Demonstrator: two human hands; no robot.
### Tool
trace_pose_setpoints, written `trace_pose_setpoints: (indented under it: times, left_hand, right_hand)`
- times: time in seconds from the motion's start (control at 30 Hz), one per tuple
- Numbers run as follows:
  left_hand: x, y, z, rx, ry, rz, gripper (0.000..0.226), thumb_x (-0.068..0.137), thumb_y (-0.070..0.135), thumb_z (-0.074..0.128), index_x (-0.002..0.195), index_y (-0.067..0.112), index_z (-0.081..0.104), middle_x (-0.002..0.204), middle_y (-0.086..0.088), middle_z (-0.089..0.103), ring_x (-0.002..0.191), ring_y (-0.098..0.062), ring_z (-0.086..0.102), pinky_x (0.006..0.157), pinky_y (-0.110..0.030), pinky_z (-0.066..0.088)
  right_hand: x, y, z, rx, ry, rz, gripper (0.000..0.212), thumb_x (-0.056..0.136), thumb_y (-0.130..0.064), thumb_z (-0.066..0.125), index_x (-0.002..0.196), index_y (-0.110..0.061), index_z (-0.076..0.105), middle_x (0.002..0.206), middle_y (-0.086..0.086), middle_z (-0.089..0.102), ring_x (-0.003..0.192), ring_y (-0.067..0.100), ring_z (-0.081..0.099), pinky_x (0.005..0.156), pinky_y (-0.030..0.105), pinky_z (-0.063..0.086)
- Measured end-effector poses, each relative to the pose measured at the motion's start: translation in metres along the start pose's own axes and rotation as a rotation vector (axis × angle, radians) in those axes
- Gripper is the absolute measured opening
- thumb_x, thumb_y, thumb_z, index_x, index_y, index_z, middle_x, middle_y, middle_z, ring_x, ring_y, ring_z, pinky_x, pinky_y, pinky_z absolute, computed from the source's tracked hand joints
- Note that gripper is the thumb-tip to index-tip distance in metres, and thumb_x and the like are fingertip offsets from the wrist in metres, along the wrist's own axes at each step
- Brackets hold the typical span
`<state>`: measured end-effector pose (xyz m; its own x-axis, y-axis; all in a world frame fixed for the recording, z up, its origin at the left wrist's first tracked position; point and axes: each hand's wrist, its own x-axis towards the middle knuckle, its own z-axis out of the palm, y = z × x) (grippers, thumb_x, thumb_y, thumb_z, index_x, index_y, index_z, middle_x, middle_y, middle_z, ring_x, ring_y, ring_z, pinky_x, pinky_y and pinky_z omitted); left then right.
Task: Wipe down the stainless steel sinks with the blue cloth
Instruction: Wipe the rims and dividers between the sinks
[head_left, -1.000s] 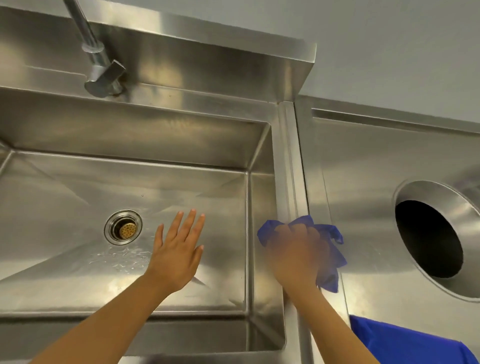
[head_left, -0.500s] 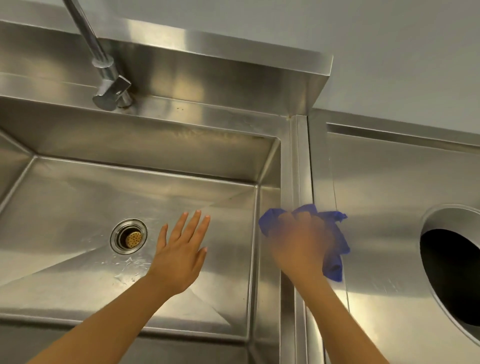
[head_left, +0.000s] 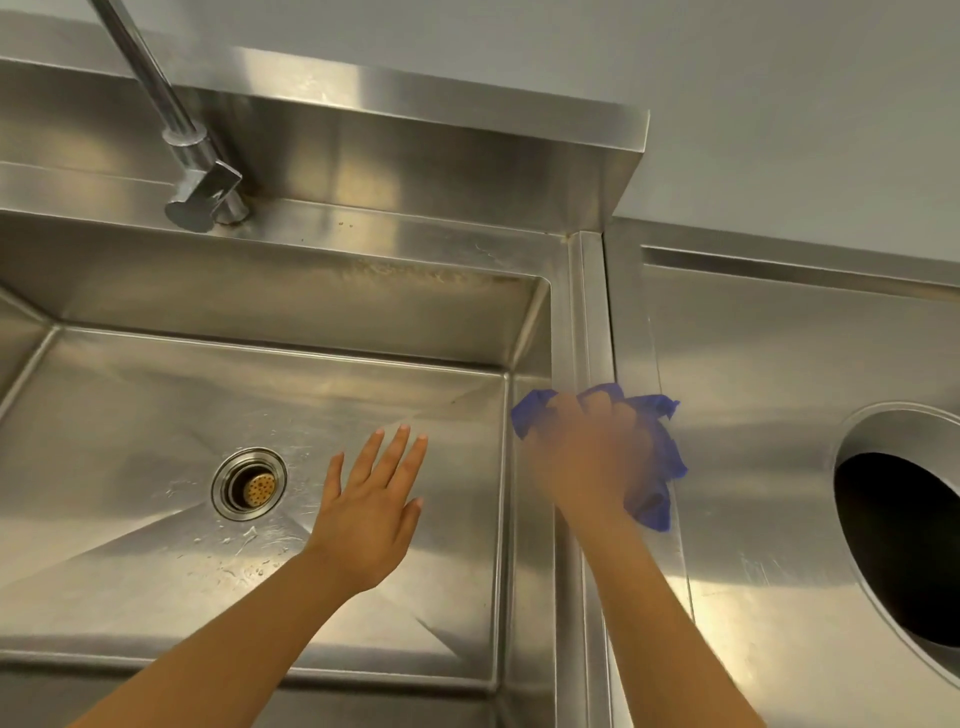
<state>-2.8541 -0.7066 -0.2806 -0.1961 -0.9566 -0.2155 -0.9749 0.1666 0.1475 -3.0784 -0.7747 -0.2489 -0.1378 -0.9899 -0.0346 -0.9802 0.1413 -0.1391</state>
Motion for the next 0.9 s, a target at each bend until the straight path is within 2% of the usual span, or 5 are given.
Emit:
trace_pose_setpoints:
  times: [0.13,0.43,0.67,0.8,0.9]
  left_hand:
    - [-0.01,-0.008,0.01,0.008,-0.041,-0.032,0.059,0.101,0.048,0.01,0.145,0.018,0.035,0.144,-0.009,0.048,0.128,-0.036,0.047,0.096,-0.055,0.031]
    - [-0.006,-0.014,-0.006,-0.002,-0.017,-0.078,0.06,0.102,0.049,0.009,0.144,0.017,0.038,0.143,-0.009,0.049,0.127,-0.036,0.049,0.095,-0.054,0.035]
    - [-0.008,-0.014,0.009,0.007,-0.066,-0.07,0.057,0.1,0.046,0.017,0.146,0.019,0.033,0.146,-0.007,0.045,0.131,-0.033,0.042,0.097,-0.056,0.031]
    - [-0.006,-0.007,0.006,0.02,-0.068,-0.05,0.058,0.094,0.044,0.03,0.146,0.019,0.034,0.145,-0.007,0.046,0.13,-0.034,0.044,0.097,-0.056,0.031]
    - [-0.003,-0.005,0.001,0.028,-0.052,-0.045,0.056,0.099,0.047,0.02,0.146,0.019,0.033,0.146,-0.008,0.045,0.131,-0.033,0.041,0.097,-0.055,0.032]
  right_hand:
    - [-0.013,0.0,0.013,-0.048,0.165,0.005,0.036,0.069,-0.045,0.055,0.092,-0.019,0.064,0.095,0.009,0.06,0.094,0.035,0.052,0.086,0.053,0.038]
    - [0.078,-0.011,-0.006,0.012,-0.056,-0.04,0.044,0.086,-0.047,0.055,0.125,-0.027,0.051,0.132,0.006,0.043,0.126,0.031,0.032,0.105,0.052,0.021]
    - [0.017,0.002,0.016,-0.043,0.162,-0.092,0.038,0.069,-0.039,0.071,0.101,-0.02,0.062,0.104,0.009,0.058,0.105,0.036,0.05,0.089,0.054,0.035]
    - [0.056,-0.006,0.008,-0.055,0.073,-0.09,0.042,0.079,-0.044,0.061,0.114,-0.022,0.058,0.119,0.009,0.051,0.118,0.034,0.041,0.098,0.054,0.026]
    - [0.077,-0.008,0.0,0.048,0.024,-0.085,0.053,0.083,-0.047,0.059,0.131,-0.029,0.046,0.138,0.007,0.037,0.129,0.03,0.03,0.106,0.051,0.019]
